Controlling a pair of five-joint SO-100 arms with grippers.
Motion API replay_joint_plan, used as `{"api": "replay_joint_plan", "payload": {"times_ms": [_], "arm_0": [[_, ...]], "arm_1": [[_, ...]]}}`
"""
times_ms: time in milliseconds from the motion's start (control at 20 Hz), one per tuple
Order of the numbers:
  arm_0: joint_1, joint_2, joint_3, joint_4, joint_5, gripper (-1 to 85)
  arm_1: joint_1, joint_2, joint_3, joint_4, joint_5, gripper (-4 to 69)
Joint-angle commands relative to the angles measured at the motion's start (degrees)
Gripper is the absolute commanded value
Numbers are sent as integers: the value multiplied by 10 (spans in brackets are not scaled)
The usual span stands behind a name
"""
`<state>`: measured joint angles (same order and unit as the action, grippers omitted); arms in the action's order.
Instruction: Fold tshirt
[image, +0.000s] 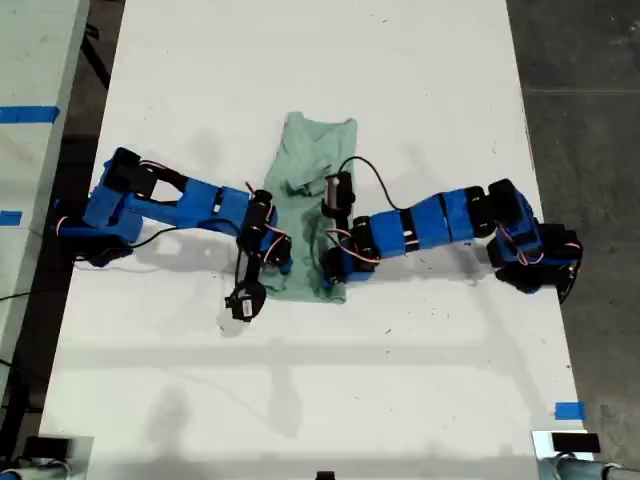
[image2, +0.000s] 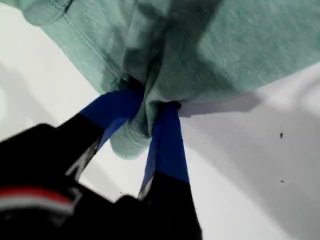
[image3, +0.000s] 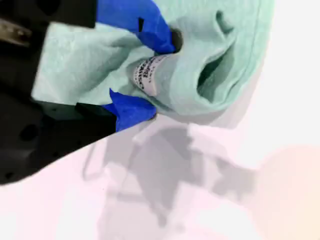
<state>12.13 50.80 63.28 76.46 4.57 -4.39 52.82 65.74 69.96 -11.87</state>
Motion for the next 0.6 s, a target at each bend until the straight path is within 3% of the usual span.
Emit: {"api": "replay_joint_plan", "payload": {"times_ms": [0, 300, 550], "arm_0": [[-4, 3, 4, -5, -35, 1], [38, 17, -54, 3, -33, 1], [122, 26, -163, 69, -25, 0]], "arm_1": [[-15, -11, -5, 17, 7, -20], [-40, 28, -16, 36, -6, -19], [-113, 113, -23, 71, 8, -19]]}}
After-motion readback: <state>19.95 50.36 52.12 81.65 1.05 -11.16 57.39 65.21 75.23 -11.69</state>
